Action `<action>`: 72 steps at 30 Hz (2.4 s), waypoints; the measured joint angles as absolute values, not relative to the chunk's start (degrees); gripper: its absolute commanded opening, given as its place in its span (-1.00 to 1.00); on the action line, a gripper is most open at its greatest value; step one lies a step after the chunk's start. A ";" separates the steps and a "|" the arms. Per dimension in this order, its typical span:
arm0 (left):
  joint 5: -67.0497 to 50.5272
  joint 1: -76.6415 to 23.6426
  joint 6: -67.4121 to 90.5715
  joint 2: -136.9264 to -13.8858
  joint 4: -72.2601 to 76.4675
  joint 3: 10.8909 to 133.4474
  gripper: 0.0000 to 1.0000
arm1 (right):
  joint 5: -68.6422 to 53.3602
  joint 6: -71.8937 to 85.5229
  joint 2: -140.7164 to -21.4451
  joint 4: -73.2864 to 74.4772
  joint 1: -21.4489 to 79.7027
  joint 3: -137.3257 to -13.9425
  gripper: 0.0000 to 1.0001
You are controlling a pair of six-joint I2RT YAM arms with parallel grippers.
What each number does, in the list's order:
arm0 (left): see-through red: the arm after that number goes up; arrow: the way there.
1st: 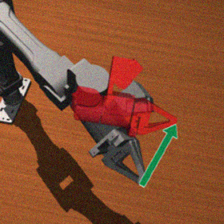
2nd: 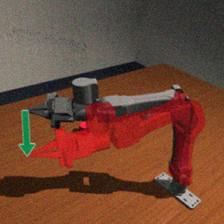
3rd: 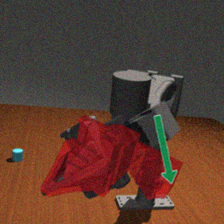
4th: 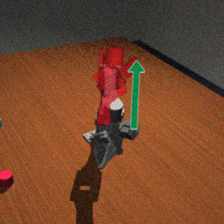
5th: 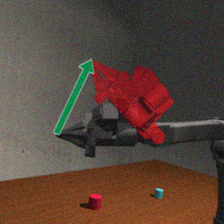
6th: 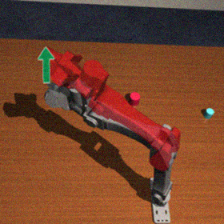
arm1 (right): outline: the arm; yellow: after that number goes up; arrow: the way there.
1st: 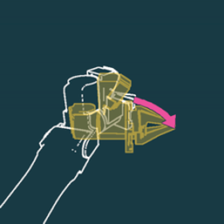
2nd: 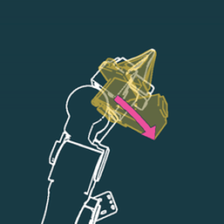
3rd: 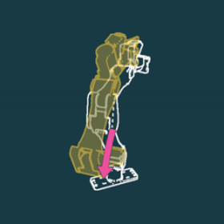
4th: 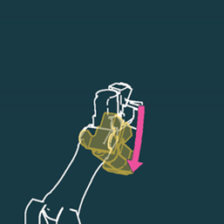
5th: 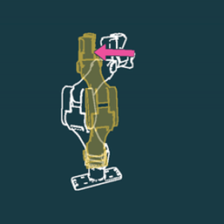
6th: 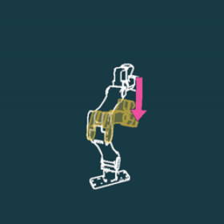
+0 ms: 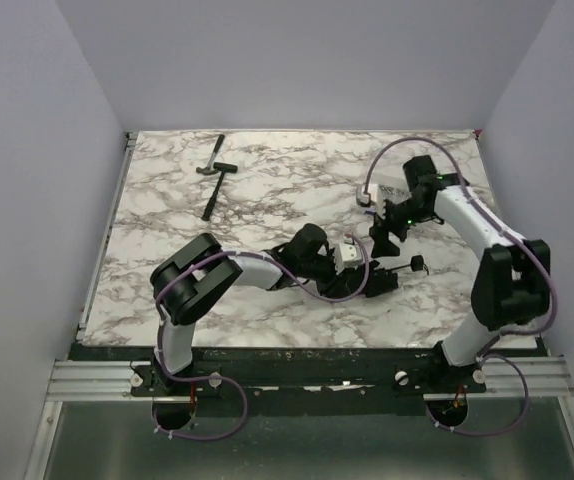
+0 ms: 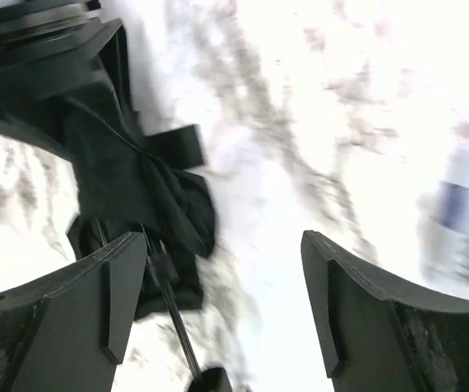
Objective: Put away the umbrella
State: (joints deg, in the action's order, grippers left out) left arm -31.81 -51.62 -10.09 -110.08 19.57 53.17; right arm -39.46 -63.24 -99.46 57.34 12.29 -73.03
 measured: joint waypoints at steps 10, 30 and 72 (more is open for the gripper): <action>-48.03 -45.06 2.31 -118.04 14.48 62.28 -0.83 | -46.65 -85.95 -68.07 51.96 10.50 -56.03 0.99; -49.82 -44.25 10.90 -118.98 9.28 67.00 0.10 | -33.69 -88.09 -77.45 18.98 19.94 -33.95 -0.56; -15.86 -65.89 -23.42 -92.64 21.56 40.36 0.56 | -44.53 -65.47 -114.48 69.63 19.88 -66.78 -0.72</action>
